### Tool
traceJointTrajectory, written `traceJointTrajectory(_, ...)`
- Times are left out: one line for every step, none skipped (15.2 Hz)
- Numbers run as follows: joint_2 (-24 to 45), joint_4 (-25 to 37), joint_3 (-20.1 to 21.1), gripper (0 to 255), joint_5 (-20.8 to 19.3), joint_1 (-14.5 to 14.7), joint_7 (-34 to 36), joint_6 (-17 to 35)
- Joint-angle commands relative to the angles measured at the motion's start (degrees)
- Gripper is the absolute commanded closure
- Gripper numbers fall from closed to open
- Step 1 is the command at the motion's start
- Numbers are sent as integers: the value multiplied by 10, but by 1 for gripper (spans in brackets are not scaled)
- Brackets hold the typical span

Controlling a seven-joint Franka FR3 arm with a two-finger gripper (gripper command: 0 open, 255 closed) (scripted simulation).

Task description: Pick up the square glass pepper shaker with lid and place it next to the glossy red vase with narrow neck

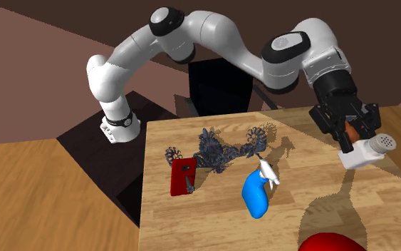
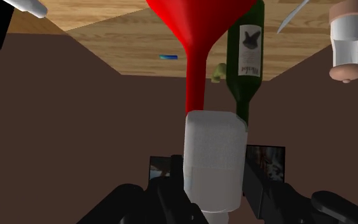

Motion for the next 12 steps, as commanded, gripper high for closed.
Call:
traceJointTrajectory(-6, -13, 1, 255, 0, 5, 8, 9)
traceJointTrajectory(-10, -18, 1, 255, 1, 7, 11, 13)
traceJointTrajectory(-13, -23, 2, 255, 1, 8, 15, 17)
traceJointTrajectory(-17, -28, 3, 255, 1, 10, 19, 21)
traceJointTrajectory(-20, -33, 4, 255, 2, 12, 23, 25)
traceJointTrajectory(-23, -38, 5, 255, 2, 13, 26, 28)
traceJointTrajectory(-27, -42, 6, 255, 2, 14, 30, 32)
traceJointTrajectory(-31, -47, 7, 255, 3, 16, 34, 35)
traceJointTrajectory(-34, -51, 8, 255, 3, 17, 37, 39)
traceJointTrajectory(-38, -55, 9, 255, 4, 18, 41, 42)
traceJointTrajectory(-41, -58, 10, 255, 4, 19, 45, 45)
traceJointTrajectory(-45, -62, 11, 255, 5, 20, 48, 49)
